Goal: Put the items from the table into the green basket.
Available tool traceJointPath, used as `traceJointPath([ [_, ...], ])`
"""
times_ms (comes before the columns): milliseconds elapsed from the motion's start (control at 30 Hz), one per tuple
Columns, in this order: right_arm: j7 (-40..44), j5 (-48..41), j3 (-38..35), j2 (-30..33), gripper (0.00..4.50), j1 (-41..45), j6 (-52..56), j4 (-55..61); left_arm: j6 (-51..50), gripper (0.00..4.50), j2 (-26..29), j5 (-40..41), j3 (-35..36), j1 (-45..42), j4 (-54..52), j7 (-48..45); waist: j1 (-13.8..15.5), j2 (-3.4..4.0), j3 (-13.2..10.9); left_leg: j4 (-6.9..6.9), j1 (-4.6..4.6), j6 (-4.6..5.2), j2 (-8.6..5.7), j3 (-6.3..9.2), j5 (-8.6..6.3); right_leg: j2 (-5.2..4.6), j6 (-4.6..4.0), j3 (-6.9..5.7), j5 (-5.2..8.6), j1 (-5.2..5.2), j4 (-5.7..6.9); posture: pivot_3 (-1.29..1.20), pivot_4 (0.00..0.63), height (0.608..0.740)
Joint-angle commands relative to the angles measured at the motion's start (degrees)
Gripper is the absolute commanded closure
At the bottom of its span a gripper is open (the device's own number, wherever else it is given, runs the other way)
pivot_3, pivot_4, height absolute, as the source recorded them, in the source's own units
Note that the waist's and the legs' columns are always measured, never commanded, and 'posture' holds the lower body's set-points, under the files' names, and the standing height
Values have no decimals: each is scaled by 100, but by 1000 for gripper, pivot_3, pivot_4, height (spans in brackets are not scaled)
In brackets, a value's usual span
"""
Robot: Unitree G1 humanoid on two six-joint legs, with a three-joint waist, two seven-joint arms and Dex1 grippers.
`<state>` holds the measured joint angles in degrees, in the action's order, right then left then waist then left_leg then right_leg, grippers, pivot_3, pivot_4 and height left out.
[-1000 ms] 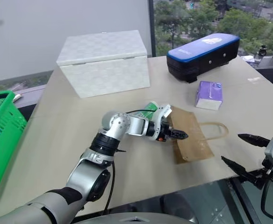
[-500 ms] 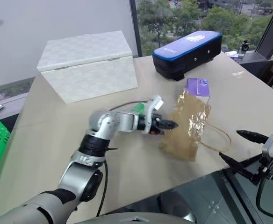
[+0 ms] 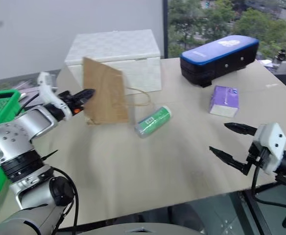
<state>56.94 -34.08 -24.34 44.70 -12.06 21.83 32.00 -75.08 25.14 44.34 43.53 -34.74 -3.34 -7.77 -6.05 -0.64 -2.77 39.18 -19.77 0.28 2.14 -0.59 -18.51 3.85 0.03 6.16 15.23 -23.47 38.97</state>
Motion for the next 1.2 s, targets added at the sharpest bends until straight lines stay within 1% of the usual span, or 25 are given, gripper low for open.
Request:
traceJointPath([
  [33,79,55,206,104,0,312,-168,-164,489,4188,199,-322,-18,59,403,173,219,-8,5,1,-1,-13,0,-1,8,-2,-17,0,-10,-3,0,-6,0,740],
  [100,112,86,324,107,0,436,-197,-248,588,3625,246,-430,75,43,727,329,391,-12,8,1,-6,-23,-3,-1,13,-6,-19,-2,-11,-6,-1,11,0,740],
  [167,143,98,377,117,0,496,-219,-293,549,2668,288,-371,131,66,758,333,522,-18,11,1,-13,-23,-3,-2,13,-7,-21,-4,-11,-9,-3,6,0,740],
  [200,170,107,381,133,0,513,-228,-309,406,2155,332,-273,138,112,633,291,547,-20,12,0,-17,-23,-2,-3,12,-14,-21,-4,-12,-14,-2,7,0,740],
  [233,185,105,373,143,0,520,-226,-311,259,1794,361,-156,182,156,486,257,564,-21,13,0,-21,-23,-1,-2,12,-35,-21,-7,-12,-16,-2,7,0,740],
  [267,198,104,361,152,0,523,-221,-314,95,1223,399,-19,254,206,321,224,561,-21,13,0,-26,-23,-1,-2,12,-38,-22,-12,-12,-20,-2,5,0,740],
  [300,208,107,351,157,0,518,-224,-315,-35,949,455,85,285,274,182,170,556,-21,13,-1,-28,-23,0,-1,12,-40,-22,-12,-12,-23,0,4,0,740],
  [367,211,141,326,169,0,486,-262,-315,-197,42,997,307,-317,882,-585,-565,520,-23,14,-3,-33,-23,1,16,11,-42,-22,-12,-12,-28,0,4,1,740],
  [433,145,171,286,164,0,490,-263,-340,-579,10,1479,1006,-860,1321,-1500,-1436,471,-33,20,-7,-37,-24,3,15,11,-41,-23,-9,-12,-38,6,10,0,740],
  [500,85,202,286,173,0,495,-249,-343,-603,10,1675,1287,-1392,1367,-1982,-1808,517,-35,23,-8,-44,-26,5,20,12,-47,-23,-17,-11,-44,6,2,0,740],
  [533,62,229,281,179,0,471,-253,-321,-582,10,1640,1319,-1621,1281,-2054,-1836,558,-23,31,-4,-44,-26,0,21,12,-54,-23,-24,-11,-43,7,-13,3,740],
  [633,-94,310,227,200,0,347,-158,-232,-180,10,1414,925,-3019,747,-2060,-2024,599,-13,36,-3,-26,-5,-33,20,4,-81,-15,-53,-7,-7,4,-43,6,740],
  [700,-150,246,97,265,0,146,55,-89,167,10,1141,368,-3997,248,-1503,-2104,593,-13,36,0,-15,-14,-53,22,12,-75,0,-54,1,7,5,-77,12,740],
  [733,-167,223,49,285,0,67,119,-33,291,10,1065,175,-4278,99,-1290,-2144,590,-13,37,0,-6,-15,-60,28,15,-65,2,-58,2,19,6,-84,12,740],
  [767,-171,187,-20,298,0,-40,167,33,619,10,1019,-185,-4750,-83,-998,-2320,548,-12,37,0,0,-13,-69,40,20,-57,2,-62,2,29,5,-93,12,740],
  [800,-180,159,-65,305,0,-112,199,92,876,10,1021,-439,-5068,-192,-809,-2488,491,-7,40,0,0,-12,-69,39,21,-53,2,-58,2,30,5,-114,17,740],
  [867,-230,194,-170,276,0,-291,192,213,1383,10,727,-961,-5700,-575,-123,-2718,338,-3,42,-4,-7,-11,-68,46,21,-38,-6,-43,-1,31,6,-151,20,740],
  [933,-317,164,-327,204,0,-510,219,410,1983,10,445,-1763,-6566,-958,791,-2909,248,-2,42,-5,-15,-8,-67,66,18,-32,-12,-19,-3,34,2,-181,25,740],
  [1033,-432,144,-491,95,0,-834,245,687,2681,10,-39,-2567,-7221,-1294,2036,-3066,101,-1,42,-8,-18,-1,-76,84,14,-7,-9,-12,-2,33,-7,-227,29,740],
  [1100,-515,150,-551,33,0,-1004,269,858,2913,10,-285,-2800,-7350,-1393,2488,-3256,-13,-1,40,-9,-25,12,-76,87,6,1,6,5,8,32,-9,-249,31,740],
  [1133,-542,153,-568,11,0,-1066,273,917,2966,254,-336,-2896,-7402,-1403,2584,-3356,-87,-1,40,-9,-27,15,-75,83,4,4,9,14,10,30,-8,-259,32,740],
  [1200,-613,136,-585,-9,0,-1118,301,1014,3108,926,-359,-3121,-7443,-1360,2674,-3464,-150,2,41,-7,-27,20,-75,85,1,2,19,18,15,31,-7,-264,32,740],
])
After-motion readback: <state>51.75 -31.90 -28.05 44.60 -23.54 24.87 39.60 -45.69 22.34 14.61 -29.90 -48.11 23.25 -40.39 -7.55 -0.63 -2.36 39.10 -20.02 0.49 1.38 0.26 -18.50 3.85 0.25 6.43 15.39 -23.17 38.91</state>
